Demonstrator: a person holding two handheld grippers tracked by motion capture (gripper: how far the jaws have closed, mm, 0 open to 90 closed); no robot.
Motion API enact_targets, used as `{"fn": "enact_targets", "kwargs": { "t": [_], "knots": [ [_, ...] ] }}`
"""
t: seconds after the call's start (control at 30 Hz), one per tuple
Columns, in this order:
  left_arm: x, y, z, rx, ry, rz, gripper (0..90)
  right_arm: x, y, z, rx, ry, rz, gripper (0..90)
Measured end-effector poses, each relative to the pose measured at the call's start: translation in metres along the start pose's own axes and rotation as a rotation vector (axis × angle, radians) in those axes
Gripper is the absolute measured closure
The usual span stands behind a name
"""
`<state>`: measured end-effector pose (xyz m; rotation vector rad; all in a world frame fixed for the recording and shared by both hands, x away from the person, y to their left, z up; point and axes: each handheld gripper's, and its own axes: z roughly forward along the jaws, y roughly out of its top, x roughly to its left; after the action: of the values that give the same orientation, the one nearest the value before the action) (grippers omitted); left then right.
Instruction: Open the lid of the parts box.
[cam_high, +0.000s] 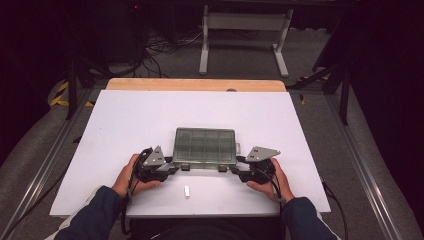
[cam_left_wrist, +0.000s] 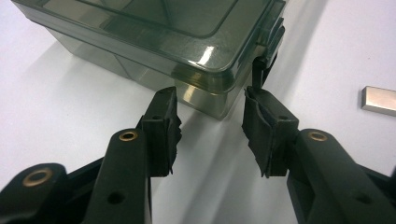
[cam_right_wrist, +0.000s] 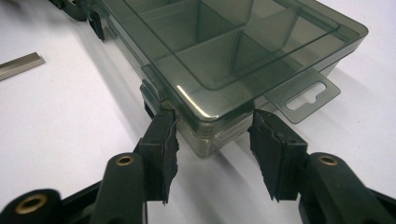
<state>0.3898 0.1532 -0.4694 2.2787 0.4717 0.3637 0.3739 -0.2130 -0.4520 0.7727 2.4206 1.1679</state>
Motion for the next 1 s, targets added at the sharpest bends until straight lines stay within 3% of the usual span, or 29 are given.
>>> {"fn": "enact_targets", "kwargs": {
  "t": [0.37,0.47,0.7,0.8,1.0],
  "knots": [
    [0.000,0.000,-0.001,-0.001,-0.003,0.003,57.5,0.000,0.000,-0.002,-0.016,0.004,-0.005,56.0],
    [0.000,-0.001,-0.006,0.008,0.011,0.027,58.6,0.000,0.000,-0.002,-0.019,0.007,-0.005,56.7],
    [0.005,-0.006,-0.021,-0.028,-0.020,0.031,72.9,0.000,-0.001,-0.004,-0.022,0.001,-0.010,60.1],
    [0.004,-0.005,-0.025,-0.033,-0.036,0.066,80.0,0.001,0.000,-0.004,-0.027,-0.001,-0.014,61.0],
    [0.003,-0.003,-0.024,-0.046,-0.028,0.077,82.9,0.001,0.000,-0.005,-0.030,-0.004,-0.019,62.7]
  ]
}}
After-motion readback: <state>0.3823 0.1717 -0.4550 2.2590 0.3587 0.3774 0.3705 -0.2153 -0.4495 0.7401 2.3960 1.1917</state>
